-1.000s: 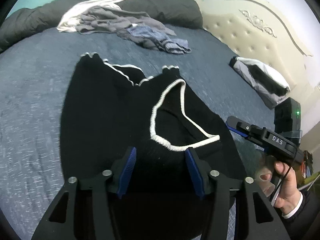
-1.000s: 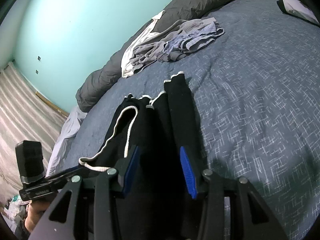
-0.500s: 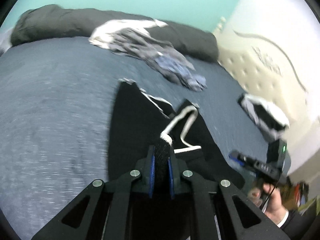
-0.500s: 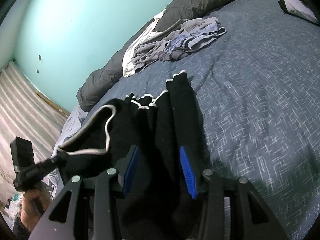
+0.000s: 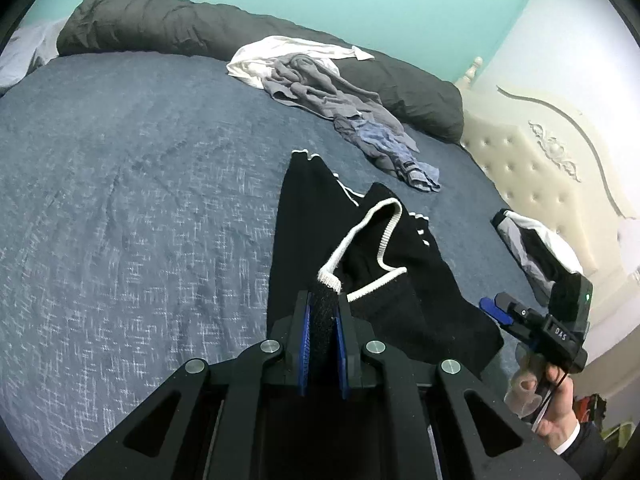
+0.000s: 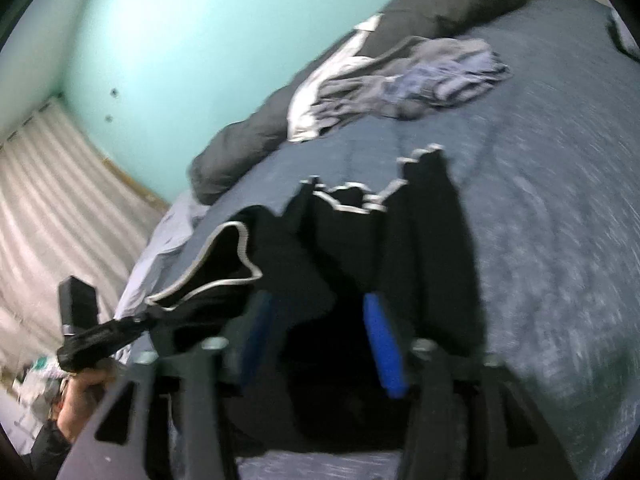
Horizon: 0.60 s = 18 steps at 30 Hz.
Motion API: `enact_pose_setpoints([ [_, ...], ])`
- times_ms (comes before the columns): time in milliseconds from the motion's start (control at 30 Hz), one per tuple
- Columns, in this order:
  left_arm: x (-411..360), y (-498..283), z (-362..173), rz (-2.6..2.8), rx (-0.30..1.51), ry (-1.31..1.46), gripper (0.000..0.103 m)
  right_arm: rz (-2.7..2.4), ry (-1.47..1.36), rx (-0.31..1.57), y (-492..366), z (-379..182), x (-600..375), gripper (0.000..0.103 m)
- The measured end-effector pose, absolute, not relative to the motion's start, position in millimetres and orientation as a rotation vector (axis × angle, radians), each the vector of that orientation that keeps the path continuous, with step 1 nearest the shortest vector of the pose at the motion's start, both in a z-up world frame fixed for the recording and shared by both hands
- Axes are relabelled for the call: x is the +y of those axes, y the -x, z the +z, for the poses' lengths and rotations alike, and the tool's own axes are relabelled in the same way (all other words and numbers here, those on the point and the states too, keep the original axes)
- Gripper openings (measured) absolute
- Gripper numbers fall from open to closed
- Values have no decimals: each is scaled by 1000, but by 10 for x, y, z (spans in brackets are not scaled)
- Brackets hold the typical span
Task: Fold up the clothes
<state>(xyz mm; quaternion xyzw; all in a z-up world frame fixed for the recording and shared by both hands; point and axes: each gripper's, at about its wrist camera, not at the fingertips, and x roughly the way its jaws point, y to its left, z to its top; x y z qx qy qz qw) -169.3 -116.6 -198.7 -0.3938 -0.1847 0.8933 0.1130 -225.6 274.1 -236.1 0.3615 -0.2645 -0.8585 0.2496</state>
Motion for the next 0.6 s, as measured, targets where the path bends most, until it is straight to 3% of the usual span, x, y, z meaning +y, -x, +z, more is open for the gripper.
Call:
enact_pose_setpoints([
  [267, -1135, 1596, -1935, 2592, -569, 1129, 12, -2207, -1250, -416, 2674, -2457, 2180, 64],
  [333, -1123, 1578, -1918, 2589, -576, 1125, 12, -2179, -1288, -361, 2745, -2507, 2100, 49],
  [367, -1115, 1563, -1899, 2589, -571, 1125, 12, -2167, -1298, -333, 2760, -2509, 2067, 33],
  [433, -1103, 1538, -1853, 2592, -558, 1122, 12, -2162, -1304, -289, 2768, -2458, 2034, 12],
  [467, -1100, 1526, -1824, 2595, -551, 1120, 12, -2170, -1290, -287, 2755, -2387, 2048, 6],
  [600, -1147, 1475, -1633, 2620, -545, 1081, 12, -2217, -1168, -299, 2669, -1880, 2154, 5],
])
